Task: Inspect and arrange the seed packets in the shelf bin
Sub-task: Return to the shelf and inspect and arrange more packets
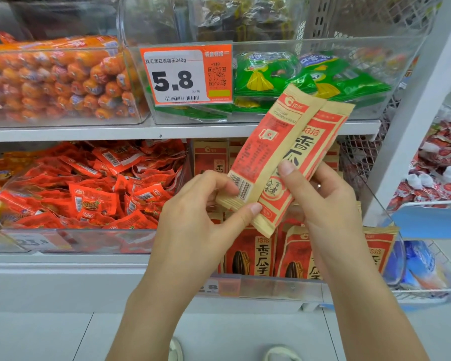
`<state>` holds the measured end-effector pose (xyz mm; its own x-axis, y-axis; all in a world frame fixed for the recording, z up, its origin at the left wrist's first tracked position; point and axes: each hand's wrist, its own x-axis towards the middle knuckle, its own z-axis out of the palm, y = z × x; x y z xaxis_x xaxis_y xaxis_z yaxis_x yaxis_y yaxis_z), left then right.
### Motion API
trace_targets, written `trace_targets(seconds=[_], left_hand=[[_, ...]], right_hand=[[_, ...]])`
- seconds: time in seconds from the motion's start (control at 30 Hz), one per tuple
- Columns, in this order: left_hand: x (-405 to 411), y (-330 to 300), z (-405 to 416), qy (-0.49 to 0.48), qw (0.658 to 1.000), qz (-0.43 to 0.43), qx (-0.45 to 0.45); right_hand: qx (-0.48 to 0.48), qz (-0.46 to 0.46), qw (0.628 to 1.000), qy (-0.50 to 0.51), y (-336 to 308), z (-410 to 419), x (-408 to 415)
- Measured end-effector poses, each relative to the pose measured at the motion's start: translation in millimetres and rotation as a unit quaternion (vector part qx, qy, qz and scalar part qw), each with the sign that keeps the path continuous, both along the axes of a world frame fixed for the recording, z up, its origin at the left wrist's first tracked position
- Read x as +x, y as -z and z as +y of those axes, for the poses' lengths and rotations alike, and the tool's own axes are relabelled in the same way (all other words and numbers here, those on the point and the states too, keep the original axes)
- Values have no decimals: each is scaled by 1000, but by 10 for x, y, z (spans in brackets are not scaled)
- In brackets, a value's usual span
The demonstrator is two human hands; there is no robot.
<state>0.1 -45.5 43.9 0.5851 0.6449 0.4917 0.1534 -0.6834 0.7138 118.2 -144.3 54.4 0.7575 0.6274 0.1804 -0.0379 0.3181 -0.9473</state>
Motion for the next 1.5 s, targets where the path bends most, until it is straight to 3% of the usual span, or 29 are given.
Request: trace_targets(seconds=[0.27,0.6,0.77,0.87,1.1,1.23,1.5], left_hand=[[18,42,4,49,999,1,13],[11,64,58,70,992,-12,-103],[1,85,48,66,996,44,-36],[3,36,13,68,996,9,-50],[11,-76,-17,43,980,-141,-133],[55,-112,-58,15,976,-161,-145],[68,-90,-43,-83,975,-178,-102]], right_hand=[[-7,-27,1000,-3,-26,-11,-19],[-14,-49,999,-5,-33,11,-37],[33,21,998,58,-11,-4,15],[45,29,997,64,-38,-33,8],[27,-48,998,-11,16,28,-150],[7,-149,988,-34,52,80,-241],[-27,-170,981,-89,52,97,-298]])
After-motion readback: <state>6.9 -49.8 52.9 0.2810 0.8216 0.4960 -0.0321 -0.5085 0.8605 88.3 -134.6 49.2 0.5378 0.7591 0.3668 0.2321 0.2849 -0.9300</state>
